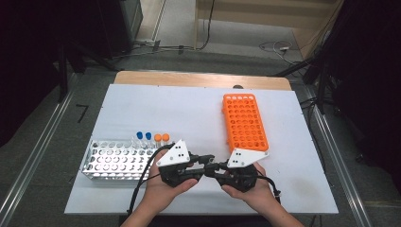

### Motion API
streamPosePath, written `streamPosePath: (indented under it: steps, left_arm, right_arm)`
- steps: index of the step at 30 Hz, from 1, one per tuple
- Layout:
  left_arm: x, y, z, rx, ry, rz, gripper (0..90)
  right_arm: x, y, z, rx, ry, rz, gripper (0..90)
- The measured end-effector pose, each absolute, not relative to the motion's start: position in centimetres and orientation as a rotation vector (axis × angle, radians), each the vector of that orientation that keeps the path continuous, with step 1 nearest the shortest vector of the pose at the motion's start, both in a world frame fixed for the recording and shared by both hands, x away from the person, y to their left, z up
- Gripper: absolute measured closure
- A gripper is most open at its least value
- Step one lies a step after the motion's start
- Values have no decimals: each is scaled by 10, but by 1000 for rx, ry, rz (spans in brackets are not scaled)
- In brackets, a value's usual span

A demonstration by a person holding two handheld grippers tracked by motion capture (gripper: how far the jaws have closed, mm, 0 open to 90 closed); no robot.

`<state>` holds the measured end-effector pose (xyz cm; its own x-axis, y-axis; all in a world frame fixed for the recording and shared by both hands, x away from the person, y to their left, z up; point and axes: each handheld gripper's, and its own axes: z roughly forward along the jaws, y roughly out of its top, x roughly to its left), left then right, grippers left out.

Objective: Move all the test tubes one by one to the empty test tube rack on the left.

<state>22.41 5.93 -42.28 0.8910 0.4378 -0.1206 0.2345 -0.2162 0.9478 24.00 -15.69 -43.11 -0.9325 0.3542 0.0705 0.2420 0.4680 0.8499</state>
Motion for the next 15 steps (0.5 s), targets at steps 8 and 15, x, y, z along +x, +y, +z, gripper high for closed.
streamPosePath:
  steps: [8, 15]
  left_arm:
    - [224, 61, -423, 1810, 505, 230, 758]
    - [224, 63, -421, 1803, 501, 241, 762]
  right_arm:
    - [241, -158, -432, 539, 2598, 1473, 736]
    - [241, -158, -431, 538, 2592, 1489, 727]
